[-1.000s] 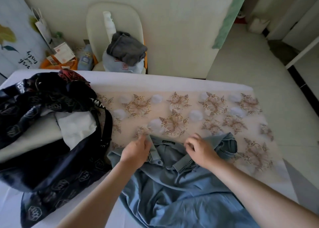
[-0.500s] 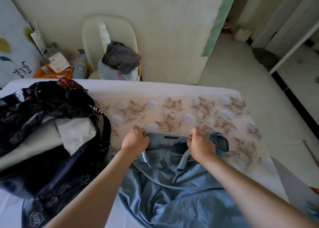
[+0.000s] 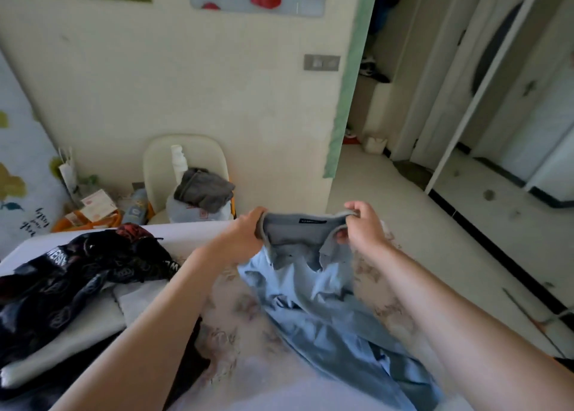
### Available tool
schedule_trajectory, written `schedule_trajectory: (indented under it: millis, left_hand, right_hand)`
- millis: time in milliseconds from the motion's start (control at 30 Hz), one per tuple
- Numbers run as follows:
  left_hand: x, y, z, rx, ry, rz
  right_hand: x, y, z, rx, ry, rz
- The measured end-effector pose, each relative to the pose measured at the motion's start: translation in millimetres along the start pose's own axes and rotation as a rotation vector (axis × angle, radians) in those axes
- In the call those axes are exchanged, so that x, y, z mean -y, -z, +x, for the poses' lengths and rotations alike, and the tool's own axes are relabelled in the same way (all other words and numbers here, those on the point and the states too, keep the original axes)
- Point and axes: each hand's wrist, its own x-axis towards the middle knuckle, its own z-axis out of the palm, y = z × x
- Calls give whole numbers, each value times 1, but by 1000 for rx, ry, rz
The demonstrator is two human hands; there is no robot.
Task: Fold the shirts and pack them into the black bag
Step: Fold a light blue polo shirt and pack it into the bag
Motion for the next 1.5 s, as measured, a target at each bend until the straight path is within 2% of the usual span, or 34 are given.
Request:
schedule_trajectory:
  millis: [67,133,200,267,333,500,600,700,767,933,1000,1233,1333,1433,1500]
  left_hand:
    - [-12,21,-4,-140,-34,13]
    - [-29,42,-7,-275,-58,-6]
    - [-52,64,-14,-366,-106,40]
    - [-75,87,-22,-517,-194,165]
    - [-96,109,-27,-652,-300,193]
    - [-155,163,-41,-704,-315,-18]
    - [-174,191,-50,-770,-263,200]
    - [-176,217,-57,-739,-247,405]
    - [-171,226,-58,-693,-217,510]
    - [-142,208,-52,-532,-125,538]
    - [-125,188,-48,-467,-90,526]
    - [-56,102,-20,-249,76,439]
    - [-26,68,1,-202,81,435]
    - [-4,36,30,-148,194,496]
    - [9,18,52,-153,323,375]
  right_hand:
    - [19,13,-10,88,78,57]
    - [35,26,-20,103,209,-128]
    - [56,41,-33,8,316,-218]
    - [83,56,-45,-130,390,-189]
    - [113,71,-54,-261,471,-197]
    - [186,95,-80,-257,566,31]
    - [209,110,-93,-378,763,-227]
    - [219,128,-102,-526,937,-523]
    - [223,138,-105,-489,904,-585]
    - [202,137,-93,-26,648,-635]
    - [180,127,-84,74,547,-621]
    - [88,82,-31,153,386,-700]
    - [49,57,-1,141,351,-797]
    - [16,25,29,121,258,-653]
    - [-3,2,53,116,209,-510]
